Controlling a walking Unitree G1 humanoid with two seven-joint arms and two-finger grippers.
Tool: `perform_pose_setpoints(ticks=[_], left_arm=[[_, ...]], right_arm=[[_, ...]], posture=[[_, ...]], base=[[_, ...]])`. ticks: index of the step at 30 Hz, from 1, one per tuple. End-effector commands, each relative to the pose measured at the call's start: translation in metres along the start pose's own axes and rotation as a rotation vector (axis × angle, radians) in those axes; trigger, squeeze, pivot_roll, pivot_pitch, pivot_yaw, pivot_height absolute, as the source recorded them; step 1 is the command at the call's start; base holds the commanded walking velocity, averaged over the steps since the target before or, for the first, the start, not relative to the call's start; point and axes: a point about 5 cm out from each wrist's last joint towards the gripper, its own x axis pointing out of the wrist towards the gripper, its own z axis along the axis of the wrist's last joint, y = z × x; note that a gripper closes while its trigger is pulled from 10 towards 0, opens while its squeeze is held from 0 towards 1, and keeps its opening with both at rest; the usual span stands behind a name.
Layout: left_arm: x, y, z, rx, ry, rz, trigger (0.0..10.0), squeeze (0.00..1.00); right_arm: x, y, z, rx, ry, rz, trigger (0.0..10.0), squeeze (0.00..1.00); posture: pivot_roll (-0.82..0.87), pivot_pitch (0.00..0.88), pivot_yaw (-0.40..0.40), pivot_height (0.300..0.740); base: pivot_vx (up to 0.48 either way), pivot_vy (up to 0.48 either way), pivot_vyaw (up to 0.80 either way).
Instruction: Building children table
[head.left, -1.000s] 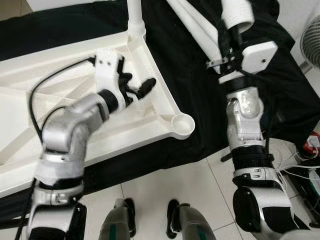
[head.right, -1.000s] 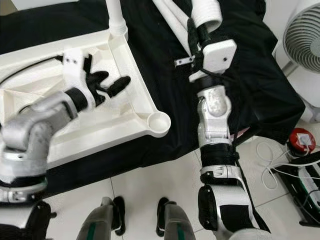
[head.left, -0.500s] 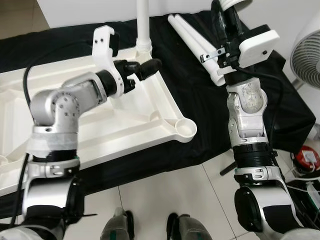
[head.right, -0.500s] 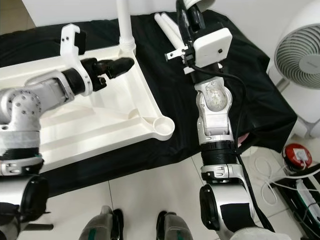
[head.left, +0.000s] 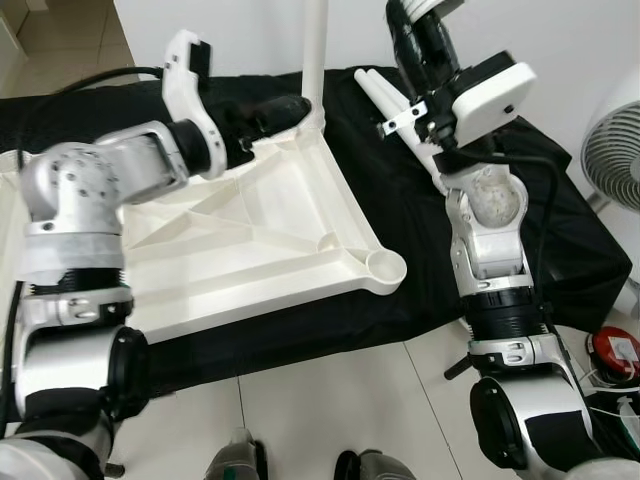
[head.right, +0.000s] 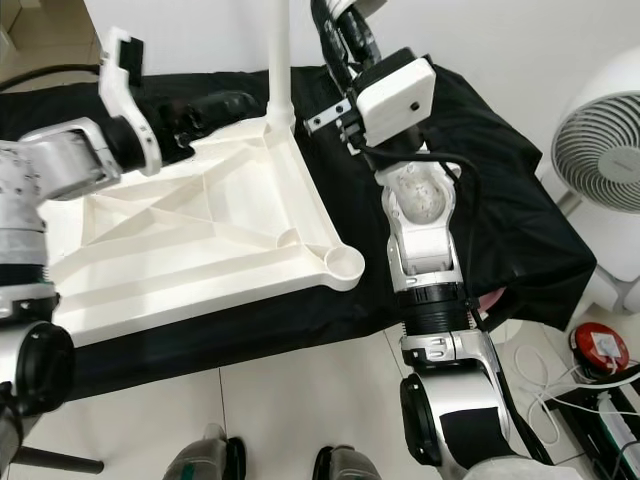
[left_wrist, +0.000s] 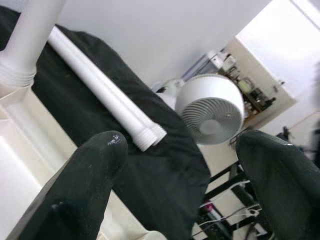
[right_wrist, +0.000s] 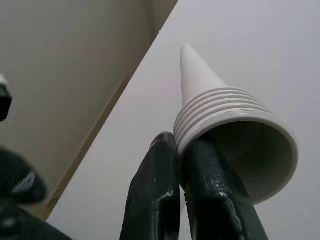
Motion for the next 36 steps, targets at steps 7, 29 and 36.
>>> perform_pose_setpoints(ticks=[7,29,36], left_arm=[[-0.012,-0.036,0.014,-0.044,-0.018,-0.593,10.0,0.00],[0.024,-0.046,-0.004,-0.138,0.007,-0.618,10.0,0.00],[0.037,-0.038,-0.013,-0.170,0.009,-0.550,10.0,0.00]], right_arm=[[-0.013,0.006,-0.004,0.008,0.036,0.042,10.0,0.00],[-0.039,0.051,-0.016,0.131,0.158,0.145,10.0,0.00],[-0.050,0.065,-0.015,0.170,0.193,0.173,10.0,0.00]], posture=[[0.02,0.014,-0.011,0.740],[0.00,0.049,-0.005,0.740],[-0.01,0.076,0.003,0.740]], base=[[0.000,0.000,0.00],[0.000,0.000,0.00],[0.000,0.000,0.00]])
